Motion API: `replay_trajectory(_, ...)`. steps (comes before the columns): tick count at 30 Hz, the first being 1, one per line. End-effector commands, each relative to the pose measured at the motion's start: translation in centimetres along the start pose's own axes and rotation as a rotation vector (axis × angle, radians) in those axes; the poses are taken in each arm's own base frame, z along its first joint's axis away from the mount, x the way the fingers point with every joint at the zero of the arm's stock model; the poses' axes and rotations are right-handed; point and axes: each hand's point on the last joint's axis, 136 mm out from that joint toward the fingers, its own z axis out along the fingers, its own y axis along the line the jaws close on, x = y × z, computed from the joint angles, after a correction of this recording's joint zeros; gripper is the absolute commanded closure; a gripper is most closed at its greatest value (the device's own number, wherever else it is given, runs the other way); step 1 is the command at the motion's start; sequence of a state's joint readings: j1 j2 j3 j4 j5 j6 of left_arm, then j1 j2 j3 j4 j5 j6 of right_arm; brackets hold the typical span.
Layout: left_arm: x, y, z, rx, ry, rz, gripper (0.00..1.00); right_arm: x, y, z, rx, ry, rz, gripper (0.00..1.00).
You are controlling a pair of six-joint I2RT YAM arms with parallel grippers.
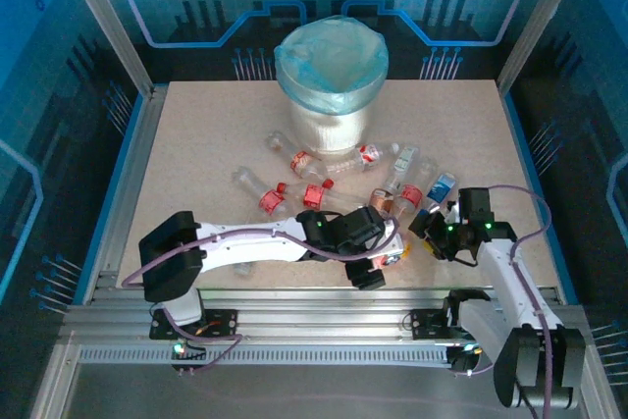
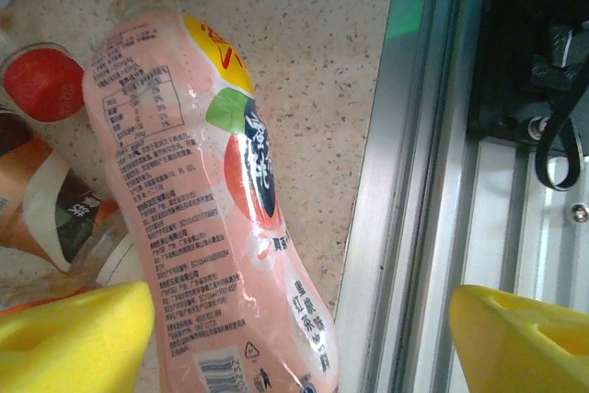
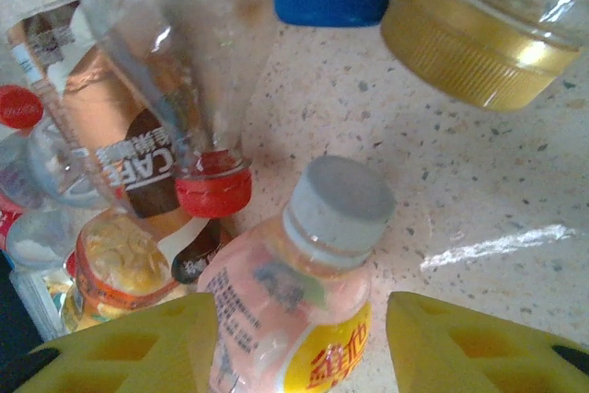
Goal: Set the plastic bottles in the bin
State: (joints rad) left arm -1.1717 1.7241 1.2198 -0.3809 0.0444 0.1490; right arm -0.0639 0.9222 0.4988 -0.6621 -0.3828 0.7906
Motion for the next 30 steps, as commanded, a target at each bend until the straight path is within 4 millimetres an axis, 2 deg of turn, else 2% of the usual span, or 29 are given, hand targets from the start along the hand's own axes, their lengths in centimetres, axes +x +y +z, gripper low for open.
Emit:
replay_trajectory(1,1.3,0.3,1.6,-0.018,0.057,-0.025,0.17,-0.5,0.0,0.8,-0.027,0.004,0.030,0.48)
replay_trajectory(10,3.1,0.9,3.3,-0.051,0.134,-0.023,0.24,-0.8,-0.7,2.1,-0.025,0.018,0.050,0.47)
replay_trajectory(22,4.1,1.9,3.9,-0.104,0.174,-0.016,0.27,-1.1,-0.3,3.3,-0.053,0.053,0.055,0.48)
replay_trajectory(27,4.3,2.0,4.1,-0.108,0.186,-0.013,0.28,-1.1,-0.1,3.7,-0.073,0.066,0.052,0.46)
replay_trajectory(30,4.5,2.1,4.1,-0.116,0.193,-0.007,0.30,-1.3,0.6,3.6,-0.103,0.072,0.040,0.40)
